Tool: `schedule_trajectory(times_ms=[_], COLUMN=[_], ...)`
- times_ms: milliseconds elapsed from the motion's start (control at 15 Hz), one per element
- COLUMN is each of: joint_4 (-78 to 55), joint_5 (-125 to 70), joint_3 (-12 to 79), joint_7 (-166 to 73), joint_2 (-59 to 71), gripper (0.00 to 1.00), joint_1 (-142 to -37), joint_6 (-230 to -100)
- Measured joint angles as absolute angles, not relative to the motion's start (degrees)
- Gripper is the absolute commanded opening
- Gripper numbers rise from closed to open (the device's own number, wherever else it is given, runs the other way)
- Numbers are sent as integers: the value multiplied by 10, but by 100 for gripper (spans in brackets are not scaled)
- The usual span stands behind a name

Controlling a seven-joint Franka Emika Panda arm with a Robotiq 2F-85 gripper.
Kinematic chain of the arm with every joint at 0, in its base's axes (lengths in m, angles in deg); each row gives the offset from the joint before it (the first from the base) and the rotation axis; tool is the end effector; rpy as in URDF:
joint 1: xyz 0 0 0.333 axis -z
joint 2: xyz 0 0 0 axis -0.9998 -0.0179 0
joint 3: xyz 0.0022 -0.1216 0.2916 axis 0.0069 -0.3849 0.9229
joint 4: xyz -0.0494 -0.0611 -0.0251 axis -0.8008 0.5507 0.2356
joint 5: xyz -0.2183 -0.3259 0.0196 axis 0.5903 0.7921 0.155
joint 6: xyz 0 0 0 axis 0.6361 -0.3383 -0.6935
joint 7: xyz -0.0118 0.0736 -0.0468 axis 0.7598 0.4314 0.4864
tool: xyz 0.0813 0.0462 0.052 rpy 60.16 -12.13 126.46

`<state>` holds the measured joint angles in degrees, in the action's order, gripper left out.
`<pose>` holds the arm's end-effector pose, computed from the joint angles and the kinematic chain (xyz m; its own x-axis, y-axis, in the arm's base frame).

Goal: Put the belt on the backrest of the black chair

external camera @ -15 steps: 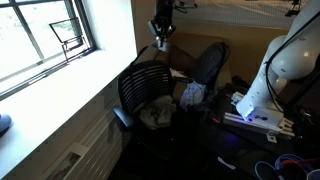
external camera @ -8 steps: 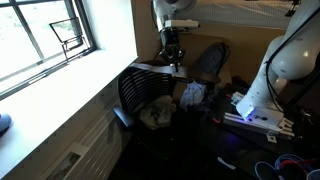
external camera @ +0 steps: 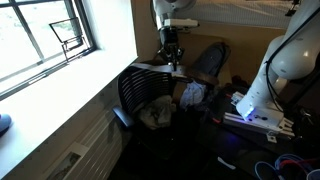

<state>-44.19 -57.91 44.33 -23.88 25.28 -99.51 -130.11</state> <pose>0.4485 0.1815 0.3913 0.8094 -0.2576 -0.5278 -0.3891 -0.9083 -0.1535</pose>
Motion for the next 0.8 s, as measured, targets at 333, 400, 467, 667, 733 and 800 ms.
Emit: schedule_trajectory(times_ms=[333, 400, 467, 667, 733, 800], joint_4=[-436, -437, -437, -436, -436, -436], joint_5=[-458, -427, -396, -313, -301, -298], joint_3=[448, 448, 449, 449, 449, 450], joint_7=[-196, -184, -170, -104, -83, -73], joint_2=[250, 250, 251, 255, 256, 258], gripper=[80, 86, 94, 89, 97, 99], joint_1=[-995, -995, -995, -995, -995, -995], joint_6=[-1441, -1465, -1488, -1550, -1562, -1565])
